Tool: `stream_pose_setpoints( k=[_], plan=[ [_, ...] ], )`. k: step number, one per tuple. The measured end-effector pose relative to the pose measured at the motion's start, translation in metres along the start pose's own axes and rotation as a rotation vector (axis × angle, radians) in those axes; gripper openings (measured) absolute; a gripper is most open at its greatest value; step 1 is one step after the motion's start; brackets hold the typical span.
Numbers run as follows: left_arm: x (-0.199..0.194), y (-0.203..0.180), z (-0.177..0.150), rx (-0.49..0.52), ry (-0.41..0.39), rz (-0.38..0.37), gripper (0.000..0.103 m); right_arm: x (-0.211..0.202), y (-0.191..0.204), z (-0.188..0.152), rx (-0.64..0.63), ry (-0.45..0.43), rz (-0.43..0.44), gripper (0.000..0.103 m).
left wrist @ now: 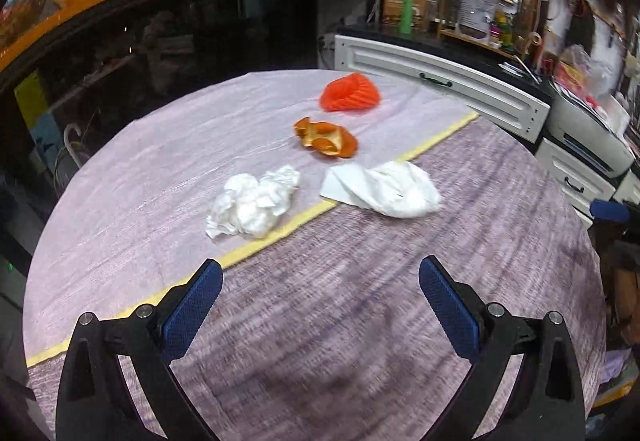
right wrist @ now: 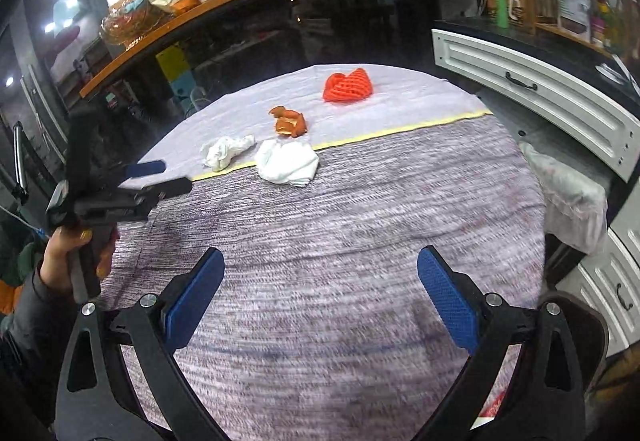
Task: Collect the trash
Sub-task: 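Return both tools from the bin to the table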
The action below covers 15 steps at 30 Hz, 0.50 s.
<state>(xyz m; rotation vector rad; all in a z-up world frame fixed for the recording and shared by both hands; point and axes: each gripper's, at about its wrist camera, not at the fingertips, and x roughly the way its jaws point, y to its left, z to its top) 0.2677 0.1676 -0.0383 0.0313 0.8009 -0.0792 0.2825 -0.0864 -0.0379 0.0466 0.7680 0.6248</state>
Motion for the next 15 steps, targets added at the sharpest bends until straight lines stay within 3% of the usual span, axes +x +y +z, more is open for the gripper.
stream_pose_setpoints(
  k=[5, 10, 12, 15],
  plan=[
    [0.039, 0.019, 0.020, 0.000, 0.048, 0.021, 0.097, 0.019, 0.009, 0.010, -0.033, 0.040, 0.013, 0.096],
    [0.074, 0.042, 0.030, -0.083, 0.114, 0.034, 0.096, 0.037, 0.017, 0.025, -0.064, 0.055, 0.023, 0.096],
    [0.078, 0.047, 0.029, -0.109, 0.118, 0.017, 0.090, 0.044, 0.018, 0.031, -0.063, 0.064, 0.033, 0.096],
    [0.077, 0.050, 0.027, -0.122, 0.115, 0.026, 0.071, 0.060, 0.019, 0.043, -0.055, 0.073, 0.042, 0.096]
  ],
)
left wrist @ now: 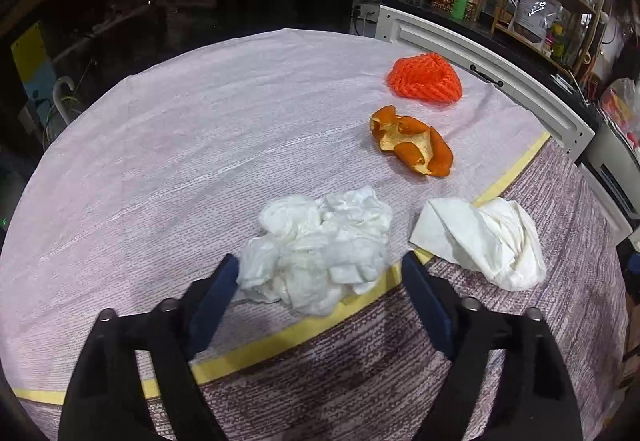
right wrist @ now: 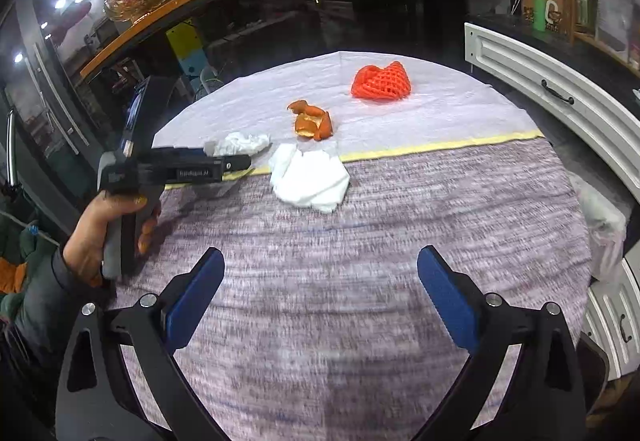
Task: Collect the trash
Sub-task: 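Grasp a white tissue with the left tool while the right tool grasps another tissue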
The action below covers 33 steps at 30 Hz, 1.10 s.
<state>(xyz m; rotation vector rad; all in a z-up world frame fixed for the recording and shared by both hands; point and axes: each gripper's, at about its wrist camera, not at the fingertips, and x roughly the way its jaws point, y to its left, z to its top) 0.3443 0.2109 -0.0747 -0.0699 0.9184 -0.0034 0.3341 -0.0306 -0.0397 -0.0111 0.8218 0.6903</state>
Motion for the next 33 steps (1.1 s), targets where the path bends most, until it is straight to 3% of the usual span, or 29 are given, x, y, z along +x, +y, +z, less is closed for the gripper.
stream_pose_setpoints(
  k=[2, 5, 8, 18, 20, 22, 24, 25, 28, 33],
  plan=[
    [-0.002, 0.003, -0.003, -0.004, -0.012, 0.026, 0.057, 0.009, 0.001, 0.006, -0.007, 0.011, 0.002, 0.096],
    [-0.012, 0.010, -0.005, -0.034, -0.040, -0.003, 0.043, 0.026, 0.004, 0.017, -0.018, 0.031, -0.005, 0.096],
    [-0.023, 0.014, -0.004, -0.056, -0.075, -0.022, 0.035, 0.045, 0.010, 0.026, -0.050, 0.058, -0.022, 0.096],
    [-0.051, 0.015, 0.000, -0.091, -0.179, -0.065, 0.031, 0.111, 0.024, 0.047, -0.147, 0.148, -0.102, 0.095],
    [-0.047, 0.014, -0.001, -0.095, -0.178, -0.064, 0.031, 0.120, 0.026, 0.050, -0.164, 0.158, -0.120, 0.085],
    [-0.044, 0.014, 0.000, -0.096, -0.176, -0.067, 0.031, 0.126, 0.028, 0.050, -0.176, 0.175, -0.121, 0.066],
    [-0.043, 0.014, 0.000, -0.096, -0.177, -0.067, 0.031, 0.128, 0.029, 0.049, -0.185, 0.171, -0.127, 0.056],
    [-0.042, 0.014, 0.000, -0.096, -0.176, -0.068, 0.031, 0.127, 0.030, 0.049, -0.188, 0.165, -0.126, 0.042],
    [-0.041, 0.014, -0.001, -0.096, -0.177, -0.066, 0.031, 0.119, 0.028, 0.047, -0.158, 0.145, -0.097, 0.024],
    [-0.040, 0.012, -0.002, -0.090, -0.179, -0.073, 0.031, 0.087, 0.025, 0.042, -0.147, 0.083, -0.080, 0.022]
  ],
)
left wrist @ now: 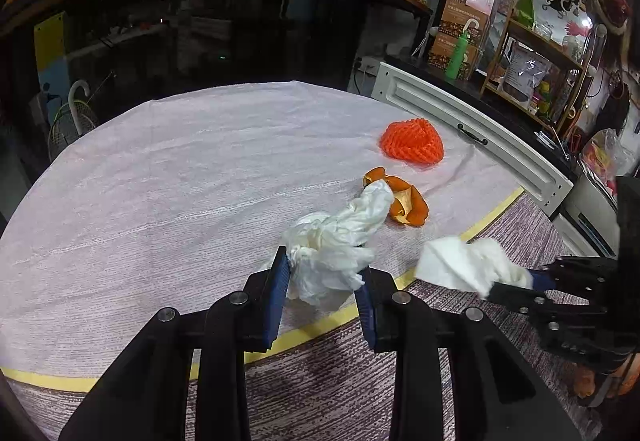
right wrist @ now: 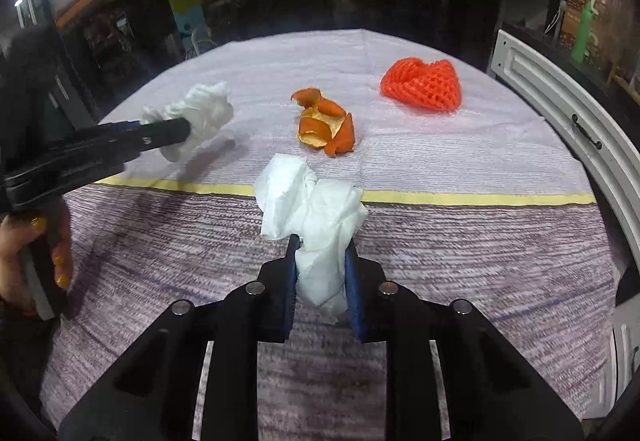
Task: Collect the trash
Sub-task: 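Grasp a white tissue with the left tool while the right tool grasps another tissue, then carry both tissues over the black bin and open both tools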
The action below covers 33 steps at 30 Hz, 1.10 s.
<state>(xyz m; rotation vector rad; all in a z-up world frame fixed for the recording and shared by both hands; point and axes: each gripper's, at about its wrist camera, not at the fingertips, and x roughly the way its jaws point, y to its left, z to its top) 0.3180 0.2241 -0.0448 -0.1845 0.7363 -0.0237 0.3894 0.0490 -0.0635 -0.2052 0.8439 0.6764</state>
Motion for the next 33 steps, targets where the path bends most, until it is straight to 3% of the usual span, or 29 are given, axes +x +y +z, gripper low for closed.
stream_pose_setpoints(
  k=[10, 21, 33],
  plan=[
    [-0.017, -0.027, -0.003, 0.035, -0.017, -0.035, 0.031, -0.097, -0.019, -0.062, 0.040, -0.109, 0.003, 0.022],
    [-0.057, -0.148, -0.037, 0.190, -0.059, -0.162, 0.031, -0.187, -0.061, -0.144, 0.135, -0.189, -0.083, 0.022],
    [-0.068, -0.268, -0.092, 0.331, -0.013, -0.347, 0.031, -0.247, -0.111, -0.236, 0.293, -0.216, -0.199, 0.022]
  ],
)
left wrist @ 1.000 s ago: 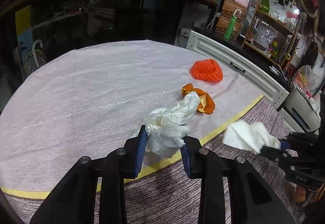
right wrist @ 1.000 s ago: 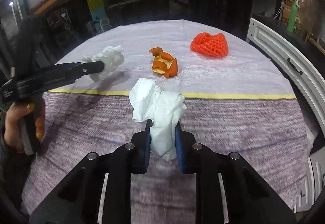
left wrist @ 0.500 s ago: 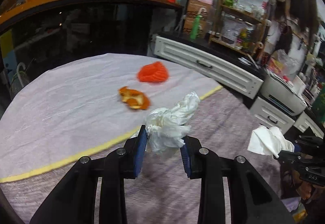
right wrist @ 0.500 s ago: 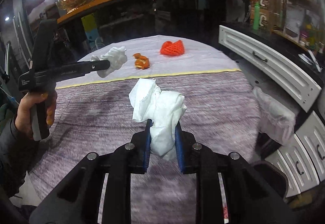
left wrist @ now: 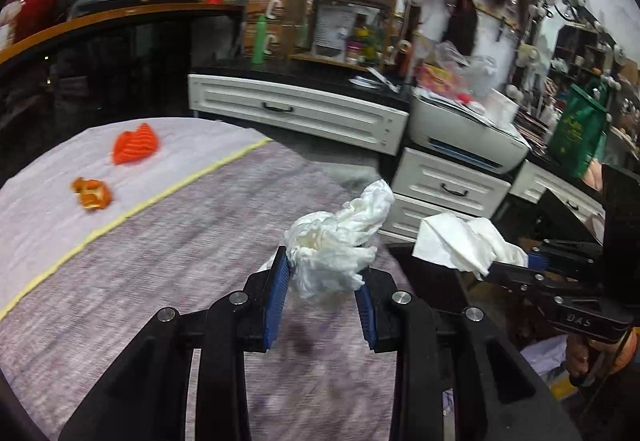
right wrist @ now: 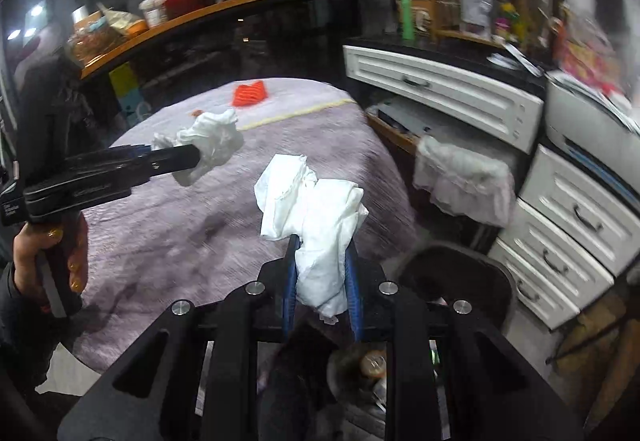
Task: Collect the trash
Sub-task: 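Carry both tissues over the black bin and open both tools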
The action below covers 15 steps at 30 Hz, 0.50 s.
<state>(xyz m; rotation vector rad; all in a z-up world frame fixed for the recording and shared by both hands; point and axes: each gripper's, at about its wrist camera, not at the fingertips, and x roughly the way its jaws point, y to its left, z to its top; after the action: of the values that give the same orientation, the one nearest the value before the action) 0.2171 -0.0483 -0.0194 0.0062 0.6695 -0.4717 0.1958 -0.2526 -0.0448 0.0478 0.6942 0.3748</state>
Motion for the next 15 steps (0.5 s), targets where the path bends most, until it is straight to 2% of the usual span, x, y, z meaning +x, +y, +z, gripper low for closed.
stream_pose_setpoints(
  k=[8, 15],
  plan=[
    [0.022, -0.050, -0.003, 0.034, 0.037, -0.101, 0.031, -0.003, -0.053, -0.042, 0.117, 0.056, -0.094, 0.022],
    [0.042, -0.088, -0.013, 0.084, 0.065, -0.128, 0.031, 0.016, -0.090, -0.073, 0.199, 0.115, -0.156, 0.022]
  ],
)
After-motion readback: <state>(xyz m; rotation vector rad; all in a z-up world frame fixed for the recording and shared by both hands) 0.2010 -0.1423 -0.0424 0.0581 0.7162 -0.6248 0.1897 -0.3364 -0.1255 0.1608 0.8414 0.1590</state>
